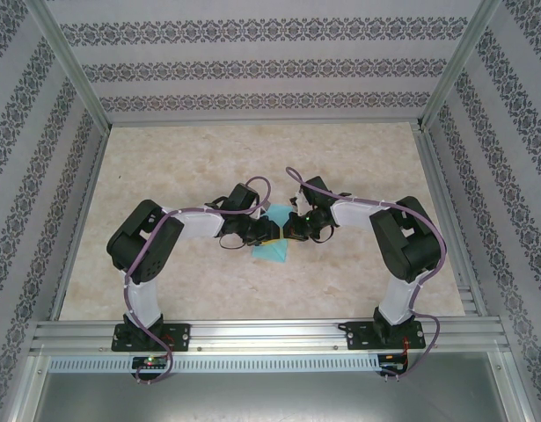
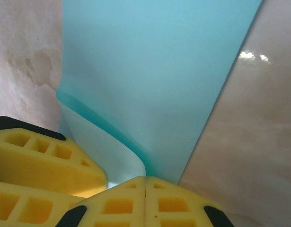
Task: Fold a paper plane with a square sheet of paper (pick it up from the middle)
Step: Fold the triangle a second time at the center of the table.
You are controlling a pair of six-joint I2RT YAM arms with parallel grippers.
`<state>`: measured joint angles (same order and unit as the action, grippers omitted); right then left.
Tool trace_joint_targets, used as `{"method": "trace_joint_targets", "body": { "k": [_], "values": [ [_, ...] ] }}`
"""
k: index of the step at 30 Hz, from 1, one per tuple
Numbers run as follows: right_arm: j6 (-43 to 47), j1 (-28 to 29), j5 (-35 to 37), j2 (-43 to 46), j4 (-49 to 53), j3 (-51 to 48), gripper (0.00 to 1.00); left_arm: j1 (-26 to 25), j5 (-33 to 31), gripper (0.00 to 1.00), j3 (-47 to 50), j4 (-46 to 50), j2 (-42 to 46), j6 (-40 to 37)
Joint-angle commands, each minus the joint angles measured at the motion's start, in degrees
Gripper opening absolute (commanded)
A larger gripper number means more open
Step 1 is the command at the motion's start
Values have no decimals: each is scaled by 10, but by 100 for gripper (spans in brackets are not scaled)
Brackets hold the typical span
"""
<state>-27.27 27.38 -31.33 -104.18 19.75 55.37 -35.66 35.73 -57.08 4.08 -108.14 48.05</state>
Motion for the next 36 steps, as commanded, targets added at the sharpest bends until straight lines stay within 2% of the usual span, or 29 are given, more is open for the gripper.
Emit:
{"method": "trace_joint_targets", "body": {
  "k": [1, 26, 36],
  "values": [
    [6, 4, 13, -11, -3, 13, 5, 0, 4, 25, -13, -2, -9, -12],
    [8, 4, 14, -19, 4, 15, 6, 0, -30, 22, -11, 42, -17, -18],
    [1, -7, 43, 56, 32, 14, 18, 0, -40, 21, -13, 59, -21, -20]
  ]
}}
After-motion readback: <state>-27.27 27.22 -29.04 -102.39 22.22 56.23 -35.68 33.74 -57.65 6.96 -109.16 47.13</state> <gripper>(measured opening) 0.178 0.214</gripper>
